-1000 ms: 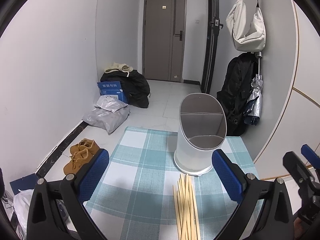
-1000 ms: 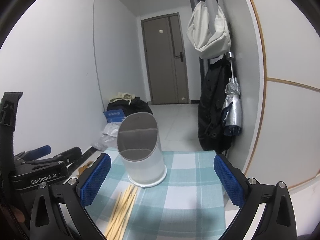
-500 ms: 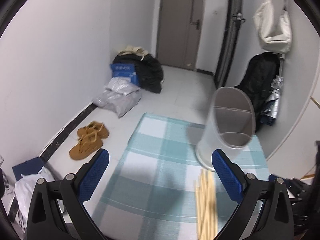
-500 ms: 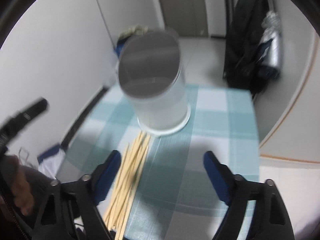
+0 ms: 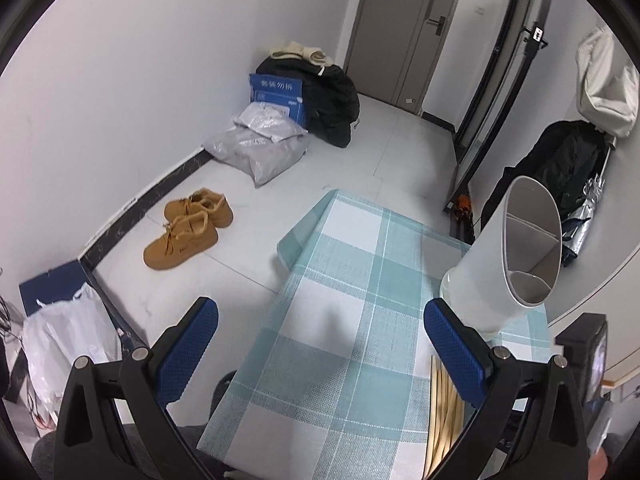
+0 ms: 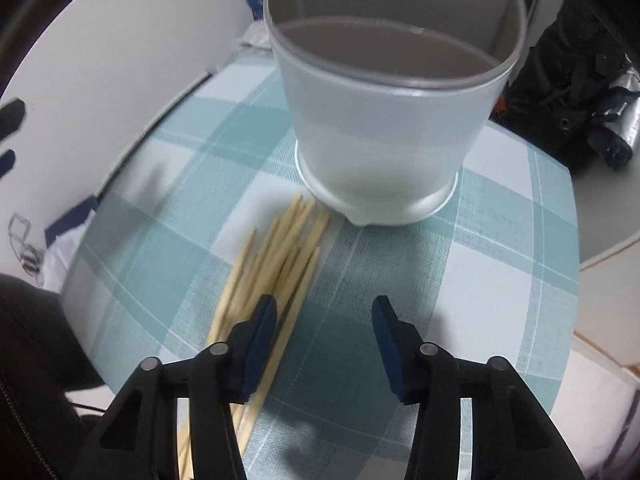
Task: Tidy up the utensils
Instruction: 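Lower both tools toward the wooden chopsticks beside the white holder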
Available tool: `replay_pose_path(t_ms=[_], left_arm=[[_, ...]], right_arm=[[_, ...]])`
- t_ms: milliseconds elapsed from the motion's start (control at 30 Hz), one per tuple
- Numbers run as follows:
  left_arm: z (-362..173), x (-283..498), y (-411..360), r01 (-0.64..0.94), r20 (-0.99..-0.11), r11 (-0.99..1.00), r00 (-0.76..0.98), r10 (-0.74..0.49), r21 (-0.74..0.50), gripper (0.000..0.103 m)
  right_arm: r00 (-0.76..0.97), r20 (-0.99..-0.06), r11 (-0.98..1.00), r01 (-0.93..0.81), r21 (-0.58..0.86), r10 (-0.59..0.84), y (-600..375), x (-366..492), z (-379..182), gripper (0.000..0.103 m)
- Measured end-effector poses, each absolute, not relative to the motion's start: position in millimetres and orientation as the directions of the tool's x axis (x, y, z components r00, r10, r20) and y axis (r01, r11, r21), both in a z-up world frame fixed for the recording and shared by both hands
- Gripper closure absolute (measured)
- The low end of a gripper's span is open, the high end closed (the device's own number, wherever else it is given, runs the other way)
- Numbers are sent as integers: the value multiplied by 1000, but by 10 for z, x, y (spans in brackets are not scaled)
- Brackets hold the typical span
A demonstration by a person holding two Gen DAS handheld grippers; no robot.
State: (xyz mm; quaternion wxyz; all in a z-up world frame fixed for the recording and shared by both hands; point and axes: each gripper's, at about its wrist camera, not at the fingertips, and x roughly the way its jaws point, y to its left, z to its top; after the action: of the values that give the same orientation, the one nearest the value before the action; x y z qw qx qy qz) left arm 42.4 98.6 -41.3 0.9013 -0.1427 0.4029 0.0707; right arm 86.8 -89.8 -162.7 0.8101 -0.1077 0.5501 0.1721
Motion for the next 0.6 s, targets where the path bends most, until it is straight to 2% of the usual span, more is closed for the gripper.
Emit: replay_pose_path(t_ms=[33, 100, 233, 400, 600], left_arm=[[-419, 419, 994, -250, -750, 947, 662, 13, -204, 3], [-422, 431, 1023, -260, -758, 943, 653, 11, -210, 3], [-425, 446, 1030, -264, -767, 931, 641, -28, -254, 3], [-404, 433, 1048, -251, -758, 935, 652, -29, -251, 3], [-422, 425, 1118, -266, -762, 928, 646, -28, -260, 3]], right_arm=[[324, -934, 916, -400, 12, 154, -898, 863, -1646, 65], [315, -941, 916, -402, -13, 125, -899, 848, -1678, 68], [313, -942, 914, -406, -18, 121, -920, 837, -1677, 69], [303, -949, 909, -415, -48, 88, -882, 827, -1682, 71], [299, -947, 916, -401, -11, 120, -874, 868, -1609, 72]])
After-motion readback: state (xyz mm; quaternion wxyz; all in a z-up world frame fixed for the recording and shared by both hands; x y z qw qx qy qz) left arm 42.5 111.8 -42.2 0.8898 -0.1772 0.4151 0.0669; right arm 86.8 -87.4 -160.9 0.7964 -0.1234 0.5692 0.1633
